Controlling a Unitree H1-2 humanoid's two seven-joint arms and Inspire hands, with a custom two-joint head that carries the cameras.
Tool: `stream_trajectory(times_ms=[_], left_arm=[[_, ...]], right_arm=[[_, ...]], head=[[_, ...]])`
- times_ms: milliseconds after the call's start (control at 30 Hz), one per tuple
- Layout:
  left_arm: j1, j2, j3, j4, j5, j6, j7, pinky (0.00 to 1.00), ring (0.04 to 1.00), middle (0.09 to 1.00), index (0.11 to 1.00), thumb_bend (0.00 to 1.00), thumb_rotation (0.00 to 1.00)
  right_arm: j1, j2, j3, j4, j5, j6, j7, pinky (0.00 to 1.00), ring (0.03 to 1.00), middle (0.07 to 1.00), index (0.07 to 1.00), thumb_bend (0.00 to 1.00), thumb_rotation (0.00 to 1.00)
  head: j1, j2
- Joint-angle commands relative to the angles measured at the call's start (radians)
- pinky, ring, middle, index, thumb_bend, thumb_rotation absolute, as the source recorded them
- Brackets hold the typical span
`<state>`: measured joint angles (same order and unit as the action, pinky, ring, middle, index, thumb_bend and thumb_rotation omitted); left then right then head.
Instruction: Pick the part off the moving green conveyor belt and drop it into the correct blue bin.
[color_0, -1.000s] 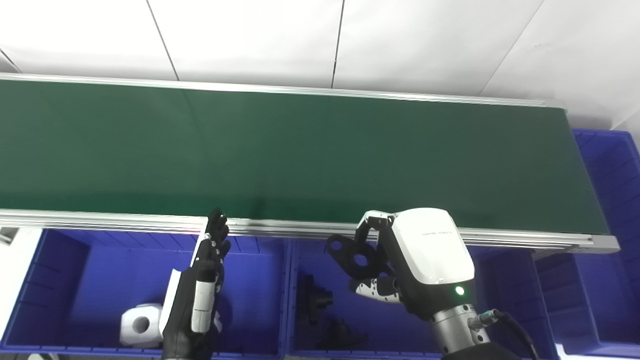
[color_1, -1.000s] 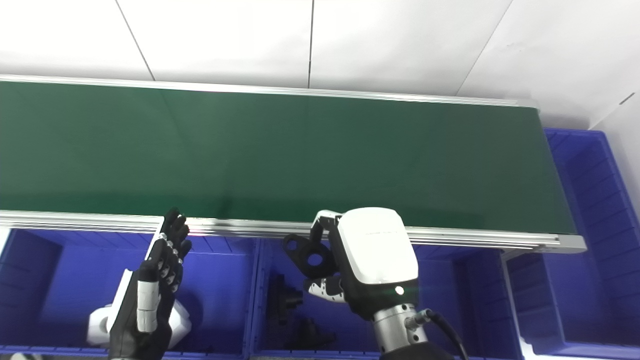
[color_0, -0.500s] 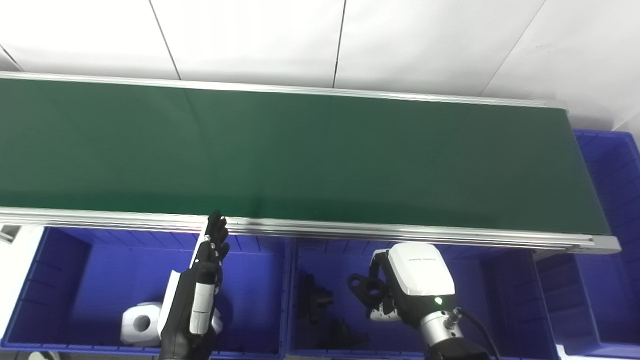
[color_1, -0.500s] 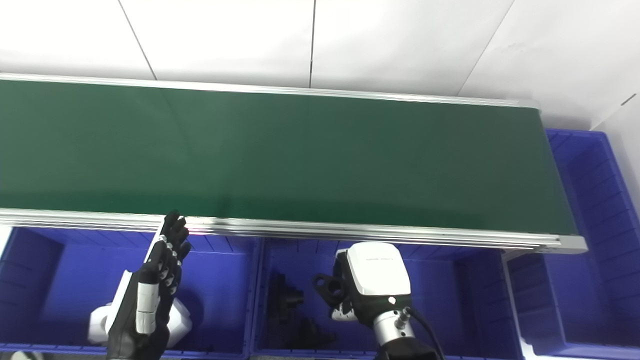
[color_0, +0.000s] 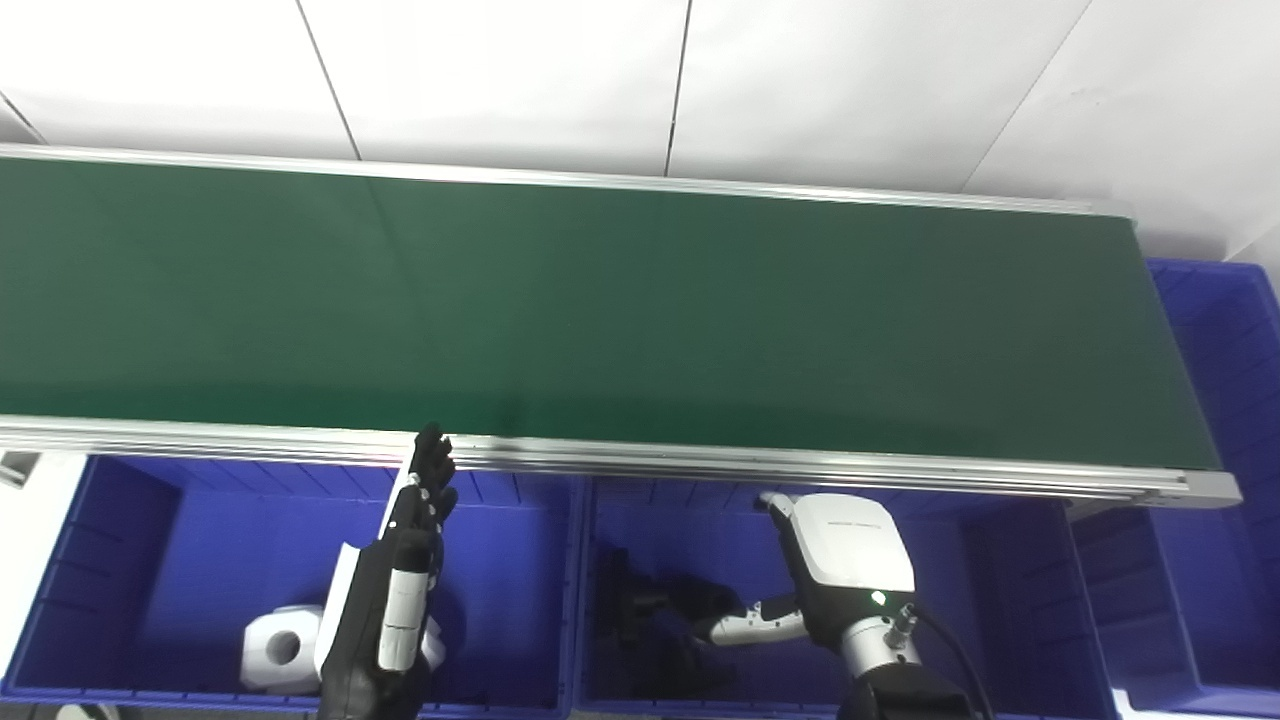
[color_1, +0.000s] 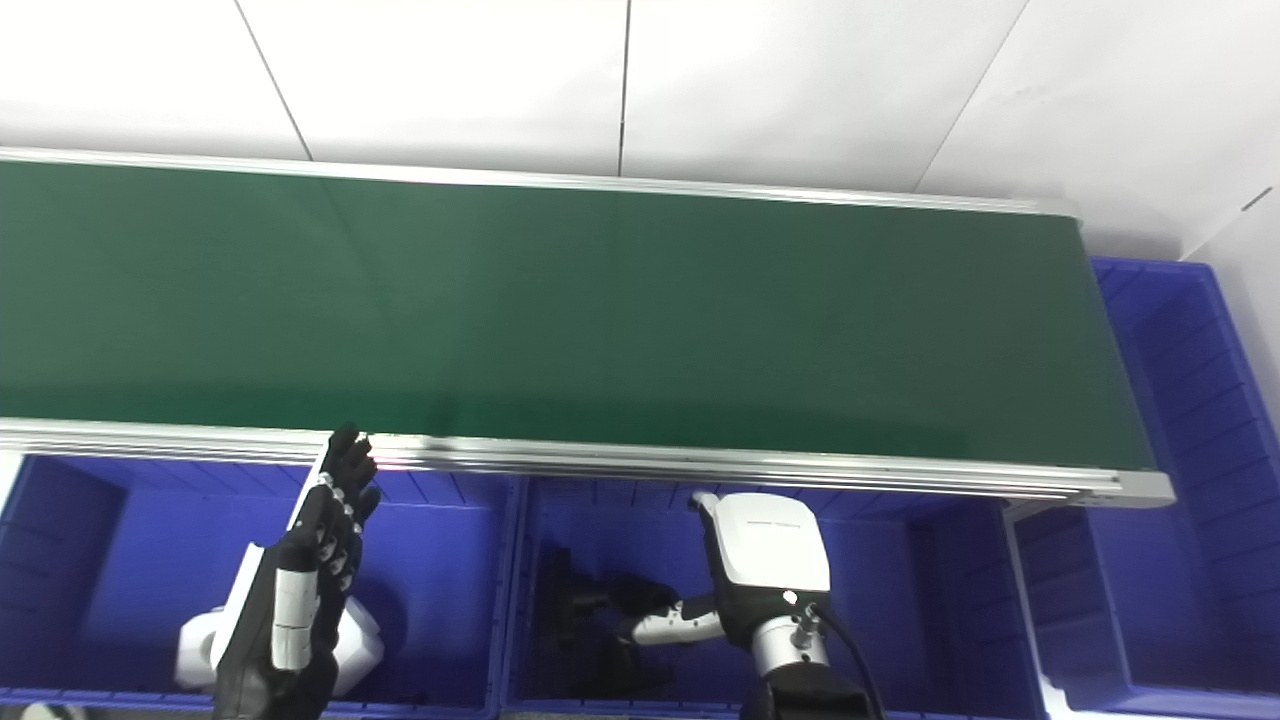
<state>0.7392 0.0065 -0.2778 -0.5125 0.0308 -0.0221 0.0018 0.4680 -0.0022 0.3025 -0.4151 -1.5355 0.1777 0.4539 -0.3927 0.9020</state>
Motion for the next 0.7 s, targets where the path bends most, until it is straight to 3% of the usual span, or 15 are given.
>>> stream_trajectory(times_ms=[0,167,233,267,300,367,467,533,667], left_arm=[[0.009,0.005,0.000,-0.020,0.013,-0.039,-0.008,1.00,1.000,1.000,1.000,0.65,1.00],[0.013,0.005,-0.003,-0.008,0.002,-0.045,-0.007,1.00,0.999,1.000,1.000,0.65,1.00],[0.014,0.004,-0.004,-0.004,-0.001,-0.046,-0.007,1.00,1.000,1.000,1.000,0.67,1.00],[0.015,0.004,-0.005,0.003,0.002,-0.057,-0.006,1.00,1.000,1.000,1.000,0.67,1.00],[0.015,0.003,-0.006,0.011,0.007,-0.067,-0.005,1.00,1.000,1.000,1.000,0.66,1.00],[0.015,0.003,-0.008,0.020,-0.012,-0.069,-0.010,1.00,1.000,1.000,1.000,0.66,1.00],[0.017,0.005,-0.013,0.031,0.010,-0.072,-0.008,1.00,1.000,1.000,1.000,0.67,1.00],[0.019,0.004,-0.012,0.037,-0.013,-0.069,-0.010,1.00,1.000,1.000,1.000,0.67,1.00],[0.016,0.004,-0.012,0.047,-0.012,-0.072,-0.008,1.00,1.000,1.000,1.000,0.68,0.99]], right_arm=[[0.004,0.013,0.006,-0.034,0.015,0.010,-0.015,0.74,0.838,0.908,0.892,1.00,0.86],[0.013,0.000,0.010,-0.037,0.074,-0.008,-0.070,0.73,0.811,0.872,0.872,1.00,0.88],[0.019,-0.008,0.009,-0.042,0.148,-0.031,-0.137,0.64,0.722,0.795,0.815,1.00,0.88],[0.029,-0.010,0.006,-0.054,0.247,-0.075,-0.220,0.63,0.718,0.791,0.812,1.00,0.88],[0.039,-0.010,0.004,-0.075,0.340,-0.112,-0.283,0.55,0.637,0.715,0.753,0.96,0.87],[0.061,-0.005,0.008,-0.128,0.494,-0.176,-0.378,0.47,0.535,0.603,0.651,0.85,0.85],[0.092,0.001,0.022,-0.186,0.648,-0.213,-0.418,0.41,0.472,0.548,0.595,0.76,0.82],[0.139,0.021,0.041,-0.249,0.821,-0.225,-0.432,0.39,0.463,0.542,0.580,0.72,0.77],[0.276,0.099,0.101,-0.338,1.117,-0.262,-0.527,0.37,0.442,0.528,0.565,0.71,0.72]], head=[[0.000,0.000],[0.014,-0.018],[0.017,-0.021],[0.034,-0.039],[0.044,-0.048],[0.058,-0.061],[0.076,-0.081],[0.087,-0.088],[0.097,-0.095]])
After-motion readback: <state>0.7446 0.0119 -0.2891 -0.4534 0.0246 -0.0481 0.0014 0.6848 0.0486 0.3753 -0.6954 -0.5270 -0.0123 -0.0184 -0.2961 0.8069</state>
